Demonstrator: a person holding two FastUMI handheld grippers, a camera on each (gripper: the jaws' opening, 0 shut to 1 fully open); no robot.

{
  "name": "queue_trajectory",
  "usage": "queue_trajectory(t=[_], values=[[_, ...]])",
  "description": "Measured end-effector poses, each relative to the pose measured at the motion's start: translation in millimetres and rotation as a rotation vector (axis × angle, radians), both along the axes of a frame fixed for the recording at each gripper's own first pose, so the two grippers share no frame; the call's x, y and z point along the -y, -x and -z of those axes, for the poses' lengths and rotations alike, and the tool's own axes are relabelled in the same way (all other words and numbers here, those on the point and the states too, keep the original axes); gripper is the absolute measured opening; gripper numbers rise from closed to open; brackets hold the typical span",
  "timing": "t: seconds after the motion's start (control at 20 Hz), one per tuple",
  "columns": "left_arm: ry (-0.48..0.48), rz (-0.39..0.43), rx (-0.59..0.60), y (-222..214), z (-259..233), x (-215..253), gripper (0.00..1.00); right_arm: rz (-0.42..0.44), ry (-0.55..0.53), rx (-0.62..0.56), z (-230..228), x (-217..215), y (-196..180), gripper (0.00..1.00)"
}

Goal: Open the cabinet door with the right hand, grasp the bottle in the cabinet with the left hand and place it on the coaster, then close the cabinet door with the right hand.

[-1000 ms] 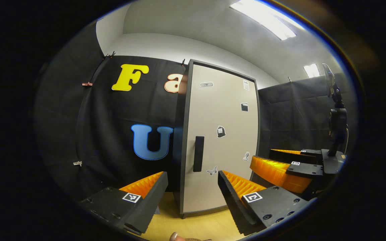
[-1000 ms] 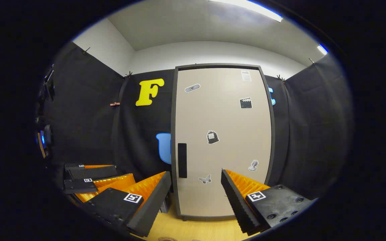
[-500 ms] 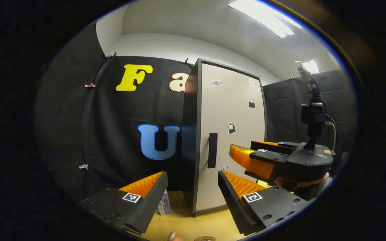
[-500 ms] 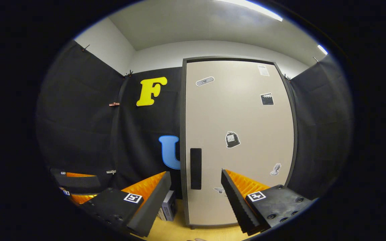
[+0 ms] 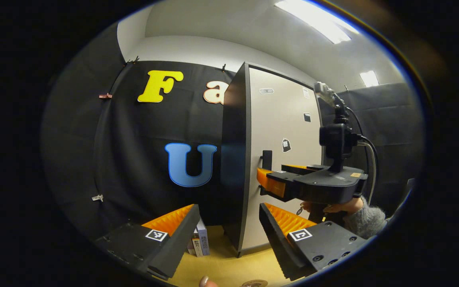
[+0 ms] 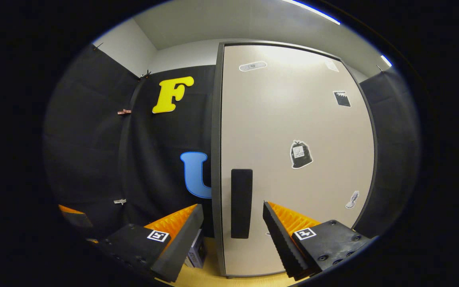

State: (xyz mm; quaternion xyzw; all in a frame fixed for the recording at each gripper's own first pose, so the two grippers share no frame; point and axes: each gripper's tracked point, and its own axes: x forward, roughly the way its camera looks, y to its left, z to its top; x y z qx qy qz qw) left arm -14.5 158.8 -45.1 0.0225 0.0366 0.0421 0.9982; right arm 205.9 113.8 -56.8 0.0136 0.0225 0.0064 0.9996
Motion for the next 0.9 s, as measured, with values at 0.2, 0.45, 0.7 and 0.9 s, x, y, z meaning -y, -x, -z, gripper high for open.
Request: queue_trajectory(t=[0.2, 0.45, 0.7, 0.9], values=[[0.014, 0.021, -0.007, -10.2, 7.3, -8.9, 0.95, 0.045, 0.002, -0.015, 11.7, 6.0, -19.5, 0.96], [0.039, 0.016, -0.025, -15.6, 17.7, -19.7, 0.95, 0.115, 0.006, 0.018, 8.8, 20.4, -35.4, 0.84], [0.049, 0.007, -0.028, -13.6, 17.3, -24.6, 0.95, 0.131, 0.014, 0.036, 11.1, 20.1, -49.0, 0.48], [0.056, -0.005, -0.020, -8.6, 15.3, -24.0, 0.95, 0.143, 0.028, 0.017, 9.0, 18.4, -36.5, 0.29]])
